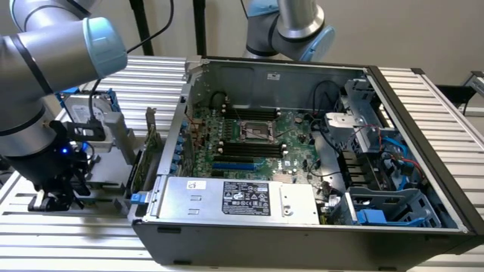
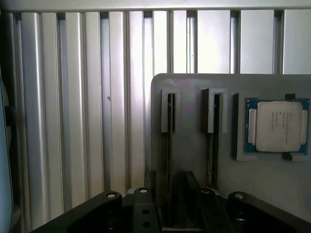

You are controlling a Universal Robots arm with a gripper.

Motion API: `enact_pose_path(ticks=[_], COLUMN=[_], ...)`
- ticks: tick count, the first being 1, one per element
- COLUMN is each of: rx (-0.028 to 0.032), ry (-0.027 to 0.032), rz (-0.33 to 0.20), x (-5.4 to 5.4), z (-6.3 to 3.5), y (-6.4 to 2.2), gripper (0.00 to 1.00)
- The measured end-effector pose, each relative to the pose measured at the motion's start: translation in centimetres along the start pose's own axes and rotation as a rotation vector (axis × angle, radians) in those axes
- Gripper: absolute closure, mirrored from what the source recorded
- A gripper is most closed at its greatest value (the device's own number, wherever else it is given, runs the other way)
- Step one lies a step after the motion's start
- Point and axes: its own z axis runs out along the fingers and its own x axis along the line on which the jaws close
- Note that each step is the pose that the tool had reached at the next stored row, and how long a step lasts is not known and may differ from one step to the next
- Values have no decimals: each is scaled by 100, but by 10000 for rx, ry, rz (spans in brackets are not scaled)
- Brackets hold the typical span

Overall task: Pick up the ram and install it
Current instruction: 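Pick up the ram and move it above insertion slot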

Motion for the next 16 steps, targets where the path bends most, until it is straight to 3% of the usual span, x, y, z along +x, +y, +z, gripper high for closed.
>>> enact_pose_path(ticks=[2,4,5,16], rx=[-17,-31,-31,-31], ry=[-1,1,0,5], rz=[-1,-2,-1,-1], x=[-1,-1,-1,-6], z=[1,1,0,1], y=[-7,-16,-21,-30], gripper=[72,72,79,86])
